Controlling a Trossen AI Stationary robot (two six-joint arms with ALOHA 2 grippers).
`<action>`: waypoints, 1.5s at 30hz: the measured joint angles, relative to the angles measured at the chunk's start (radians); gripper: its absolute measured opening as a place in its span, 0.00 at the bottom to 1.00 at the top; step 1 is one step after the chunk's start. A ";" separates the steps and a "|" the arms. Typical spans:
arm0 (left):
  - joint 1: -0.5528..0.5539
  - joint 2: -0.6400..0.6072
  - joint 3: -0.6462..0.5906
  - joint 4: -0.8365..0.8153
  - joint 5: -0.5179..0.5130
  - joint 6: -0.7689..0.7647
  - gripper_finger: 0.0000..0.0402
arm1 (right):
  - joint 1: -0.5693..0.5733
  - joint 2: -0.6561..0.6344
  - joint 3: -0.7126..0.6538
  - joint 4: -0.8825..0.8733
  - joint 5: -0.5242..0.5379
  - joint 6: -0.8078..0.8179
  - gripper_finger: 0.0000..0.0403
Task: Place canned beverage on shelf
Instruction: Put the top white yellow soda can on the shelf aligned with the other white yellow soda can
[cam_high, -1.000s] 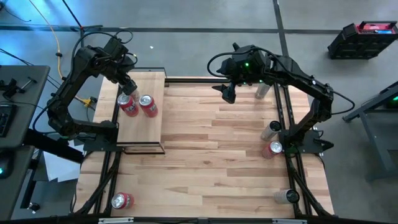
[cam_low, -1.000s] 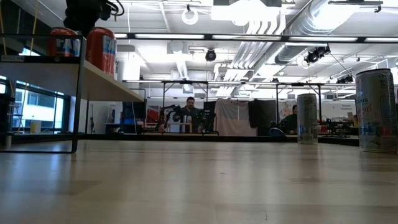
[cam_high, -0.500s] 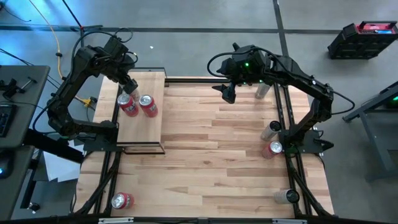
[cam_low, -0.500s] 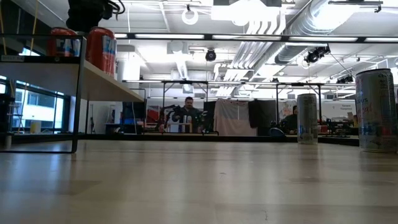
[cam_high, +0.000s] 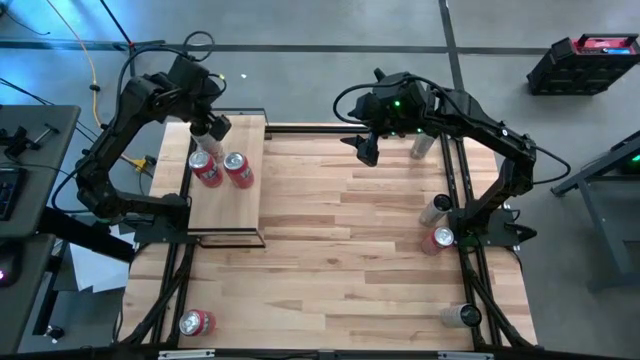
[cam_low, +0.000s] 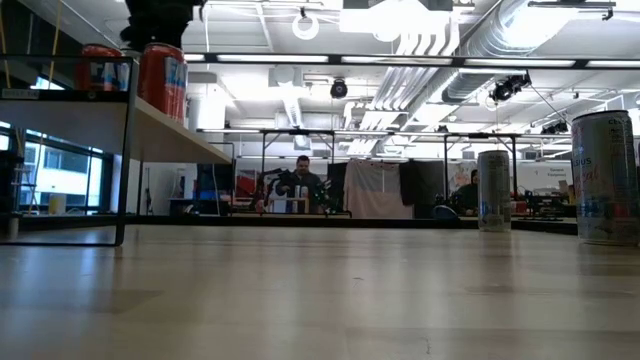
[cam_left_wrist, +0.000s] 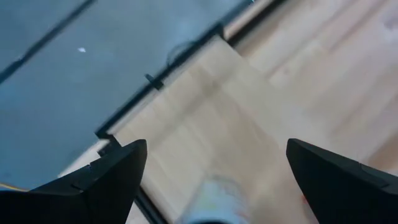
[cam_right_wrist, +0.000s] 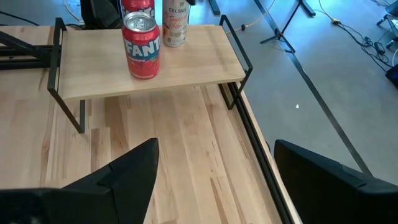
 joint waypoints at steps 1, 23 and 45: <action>-0.005 0.000 0.000 0.012 -0.014 -0.010 0.94 | 0.000 0.000 0.000 0.003 0.000 0.000 0.76; -0.222 0.000 0.000 0.500 -0.105 -0.206 0.94 | -0.109 0.000 0.000 -0.156 0.155 0.107 0.76; -0.410 0.000 0.000 0.838 0.019 -0.247 0.94 | -0.389 -0.030 -0.169 -0.466 0.311 0.453 0.76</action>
